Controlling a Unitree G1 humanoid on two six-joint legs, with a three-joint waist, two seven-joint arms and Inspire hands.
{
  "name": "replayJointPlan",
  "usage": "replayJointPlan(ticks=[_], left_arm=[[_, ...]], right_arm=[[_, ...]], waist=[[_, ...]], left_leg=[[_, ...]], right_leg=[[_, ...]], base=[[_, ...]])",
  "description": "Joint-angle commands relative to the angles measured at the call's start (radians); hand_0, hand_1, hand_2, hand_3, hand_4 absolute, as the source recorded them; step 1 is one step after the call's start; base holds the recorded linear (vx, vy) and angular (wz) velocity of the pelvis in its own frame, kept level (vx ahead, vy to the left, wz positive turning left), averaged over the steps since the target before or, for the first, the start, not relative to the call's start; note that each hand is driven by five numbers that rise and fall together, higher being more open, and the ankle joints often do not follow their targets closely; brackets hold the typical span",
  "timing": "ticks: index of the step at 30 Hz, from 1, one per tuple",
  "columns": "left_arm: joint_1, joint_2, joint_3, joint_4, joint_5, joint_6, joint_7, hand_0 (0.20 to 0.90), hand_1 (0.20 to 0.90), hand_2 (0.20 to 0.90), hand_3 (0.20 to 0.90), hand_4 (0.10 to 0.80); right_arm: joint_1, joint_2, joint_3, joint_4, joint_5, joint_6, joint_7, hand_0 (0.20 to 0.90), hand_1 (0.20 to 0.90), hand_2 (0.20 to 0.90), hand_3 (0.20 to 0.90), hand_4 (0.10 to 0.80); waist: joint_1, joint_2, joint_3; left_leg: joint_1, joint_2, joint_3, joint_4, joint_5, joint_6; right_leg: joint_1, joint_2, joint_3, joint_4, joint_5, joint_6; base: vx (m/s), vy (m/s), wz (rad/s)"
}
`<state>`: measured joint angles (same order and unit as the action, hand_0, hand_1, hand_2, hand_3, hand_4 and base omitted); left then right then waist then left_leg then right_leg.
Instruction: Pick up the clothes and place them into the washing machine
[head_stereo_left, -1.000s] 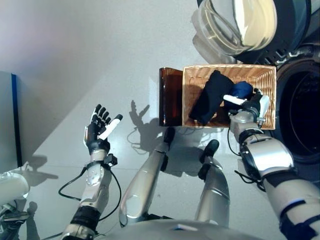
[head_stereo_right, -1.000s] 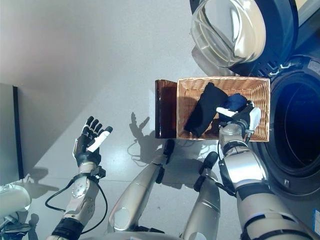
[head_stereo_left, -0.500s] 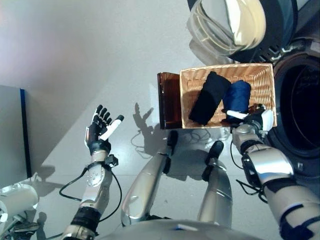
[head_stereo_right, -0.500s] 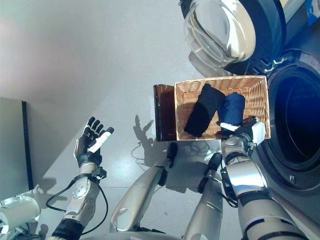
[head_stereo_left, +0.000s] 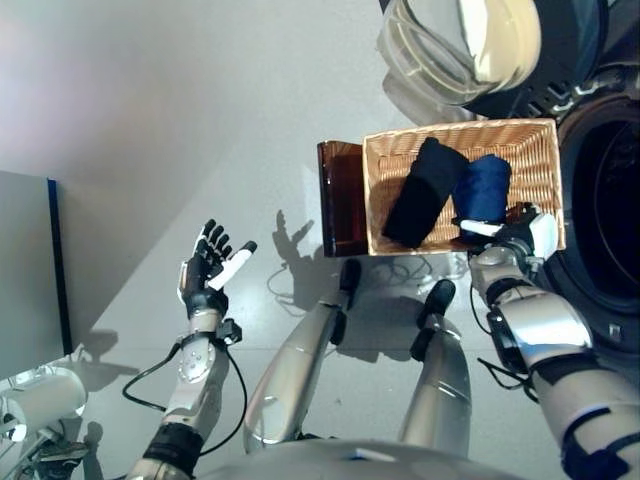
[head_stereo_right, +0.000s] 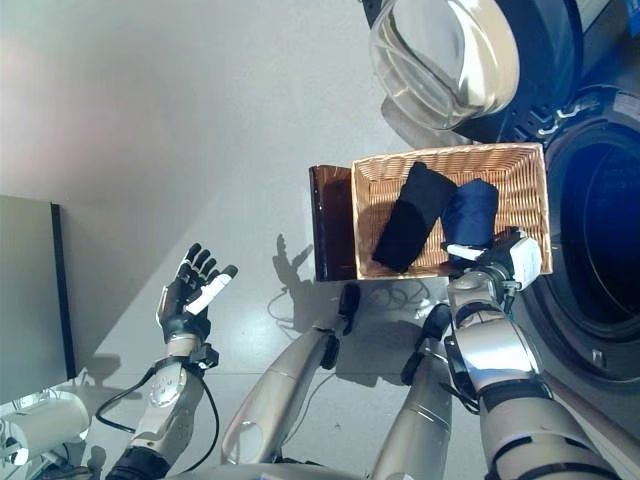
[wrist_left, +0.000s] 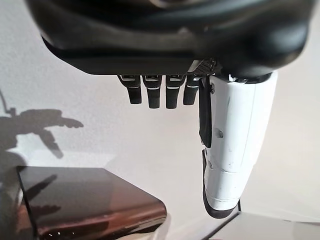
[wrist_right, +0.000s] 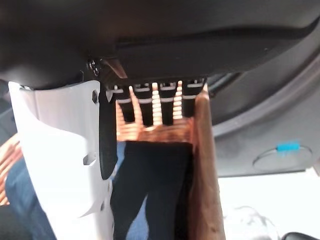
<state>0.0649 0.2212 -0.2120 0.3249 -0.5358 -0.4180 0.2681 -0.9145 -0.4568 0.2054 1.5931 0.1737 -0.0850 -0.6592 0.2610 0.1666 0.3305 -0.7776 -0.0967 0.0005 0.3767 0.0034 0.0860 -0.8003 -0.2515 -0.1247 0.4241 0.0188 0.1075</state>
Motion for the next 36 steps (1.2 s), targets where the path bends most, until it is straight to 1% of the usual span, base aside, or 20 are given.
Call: replayJointPlan(ticks=[1, 6, 12, 20, 25, 28, 29, 30, 31, 32, 33, 35, 36], left_arm=[[-0.006, 0.04, 0.069, -0.067, 0.037, -0.082, 0.053, 0.9, 0.9, 0.9, 0.9, 0.8], [-0.03, 0.036, 0.091, -0.057, 0.042, -0.089, 0.09, 0.9, 0.9, 0.9, 0.9, 0.8], [-0.025, 0.032, 0.111, -0.064, 0.041, -0.095, 0.098, 0.9, 0.9, 0.9, 0.9, 0.8], [-0.002, 0.033, 0.117, -0.062, 0.025, -0.092, 0.063, 0.9, 0.9, 0.9, 0.9, 0.8], [0.017, 0.04, 0.131, -0.054, 0.009, -0.083, 0.035, 0.9, 0.9, 0.9, 0.9, 0.8], [0.024, 0.043, 0.143, -0.041, -0.001, -0.076, 0.022, 0.9, 0.9, 0.9, 0.9, 0.8], [0.026, 0.043, 0.148, -0.038, -0.002, -0.076, 0.02, 0.9, 0.9, 0.9, 0.9, 0.8], [0.027, 0.043, 0.147, -0.037, -0.002, -0.076, 0.02, 0.9, 0.9, 0.9, 0.9, 0.8], [0.03, 0.042, 0.153, -0.021, -0.007, -0.078, 0.018, 0.9, 0.9, 0.9, 0.9, 0.8], [0.037, 0.046, 0.163, -0.013, -0.016, -0.081, 0.018, 0.9, 0.9, 0.9, 0.9, 0.8], [0.037, 0.044, 0.169, 0.003, -0.021, -0.079, 0.021, 0.9, 0.9, 0.9, 0.9, 0.8], [0.039, 0.037, 0.167, 0.018, -0.025, -0.076, 0.01, 0.9, 0.9, 0.9, 0.9, 0.8], [0.045, 0.03, 0.159, 0.023, -0.025, -0.074, -0.001, 0.9, 0.9, 0.9, 0.9, 0.8]], right_arm=[[-0.038, -0.091, 0.038, -0.001, -0.001, 0.004, -0.045, 0.2, 0.2, 0.2, 0.2, 0.3], [-0.063, -0.082, 0.042, -0.007, 0.0, 0.002, -0.049, 0.2, 0.2, 0.2, 0.2, 0.3], [-0.075, -0.083, 0.041, -0.008, 0.008, -0.002, -0.047, 0.2, 0.2, 0.2, 0.2, 0.3], [-0.059, -0.127, 0.017, -0.012, 0.022, 0.001, -0.035, 0.2, 0.2, 0.2, 0.2, 0.3], [-0.035, -0.165, -0.01, -0.034, 0.031, -0.009, -0.033, 0.2, 0.2, 0.2, 0.2, 0.3], [-0.001, -0.176, -0.055, -0.076, 0.074, -0.048, -0.037, 0.2, 0.2, 0.2, 0.2, 0.3], [0.016, -0.169, -0.082, -0.105, 0.099, -0.073, -0.045, 0.2, 0.2, 0.2, 0.2, 0.3], [0.019, -0.169, -0.083, -0.106, 0.098, -0.073, -0.045, 0.2, 0.2, 0.2, 0.2, 0.3], [0.055, -0.148, -0.124, -0.172, 0.155, -0.129, -0.042, 0.2, 0.2, 0.2, 0.2, 0.3], [0.063, -0.142, -0.147, -0.231, 0.2, -0.163, -0.033, 0.2, 0.2, 0.2, 0.2, 0.3], [0.084, -0.117, -0.153, -0.27, 0.213, -0.177, -0.04, 0.2, 0.2, 0.2, 0.2, 0.3], [0.136, -0.059, -0.194, -0.319, 0.298, -0.227, -0.018, 0.2, 0.2, 0.2, 0.2, 0.3], [0.154, -0.05, -0.232, -0.305, 0.346, -0.243, -0.019, 0.2, 0.2, 0.2, 0.2, 0.3]], waist=[[0.016, 0.037, 0.013], [0.018, 0.032, 0.013], [0.021, 0.023, -0.007], [0.023, 0.011, -0.034], [0.016, -0.001, -0.06], [0.001, -0.008, -0.073], [-0.004, -0.005, -0.071], [-0.005, -0.011, -0.076], [-0.016, -0.007, -0.07], [-0.026, -0.012, -0.068], [-0.036, -0.016, -0.066], [-0.051, -0.017, -0.061], [-0.053, -0.013, -0.062]], left_leg=[[-0.052, 0.01, -0.015, -0.022, -0.02, -0.086], [-0.055, 0.002, -0.014, -0.028, -0.017, -0.087], [-0.056, 0.0, -0.01, -0.028, -0.024, -0.083], [-0.01, 0.005, -0.01, -0.044, -0.027, -0.079], [0.053, 0.012, -0.012, -0.084, -0.019, -0.083], [0.098, 0.01, -0.017, -0.113, -0.009, -0.089], [0.1, 0.016, -0.012, -0.125, 0.023, -0.085], [0.113, 0.012, -0.018, -0.125, -0.004, -0.09], [0.118, 0.017, -0.012, -0.131, 0.025, -0.086], [0.123, 0.019, -0.009, -0.131, 0.025, -0.086], [0.127, 0.023, -0.004, -0.131, 0.026, -0.085], [0.129, 0.025, 0.001, -0.127, 0.022, -0.083], [0.132, 0.024, 0.0, -0.124, 0.018, -0.082]], right_leg=[[0.036, 0.02, -0.019, 0.091, -0.151, -0.054], [0.032, 0.018, -0.018, 0.093, -0.149, -0.055], [0.022, 0.017, -0.011, 0.098, -0.148, -0.057], [0.068, 0.02, -0.012, 0.076, -0.145, -0.056], [0.137, 0.025, -0.021, 0.029, -0.137, -0.051], [0.188, 0.03, -0.028, -0.006, -0.131, -0.048], [0.195, 0.034, -0.039, -0.022, -0.103, -0.053], [0.206, 0.033, -0.03, -0.02, -0.128, -0.047], [0.212, 0.038, -0.038, -0.032, -0.101, -0.051], [0.214, 0.042, -0.034, -0.035, -0.101, -0.052], [0.214, 0.047, -0.03, -0.037, -0.097, -0.053], [0.219, 0.053, -0.024, -0.043, -0.096, -0.053], [0.222, 0.053, -0.023, -0.044, -0.099, -0.053]], base=[[0.045, 0.024, 0.12], [0.025, 0.026, 0.07], [0.006, 0.009, 0.02], [0.001, -0.004, -0.02], [0.015, -0.019, -0.05], [-0.027, -0.022, -0.04], [0.0, 0.0, 0.0], [-0.092, 0.015, -0.05], [-0.006, -0.007, -0.06], [-0.115, 0.025, -0.09], [-0.023, -0.014, -0.07], [-0.01, -0.014, -0.09], [-0.007, -0.001, -0.18]])
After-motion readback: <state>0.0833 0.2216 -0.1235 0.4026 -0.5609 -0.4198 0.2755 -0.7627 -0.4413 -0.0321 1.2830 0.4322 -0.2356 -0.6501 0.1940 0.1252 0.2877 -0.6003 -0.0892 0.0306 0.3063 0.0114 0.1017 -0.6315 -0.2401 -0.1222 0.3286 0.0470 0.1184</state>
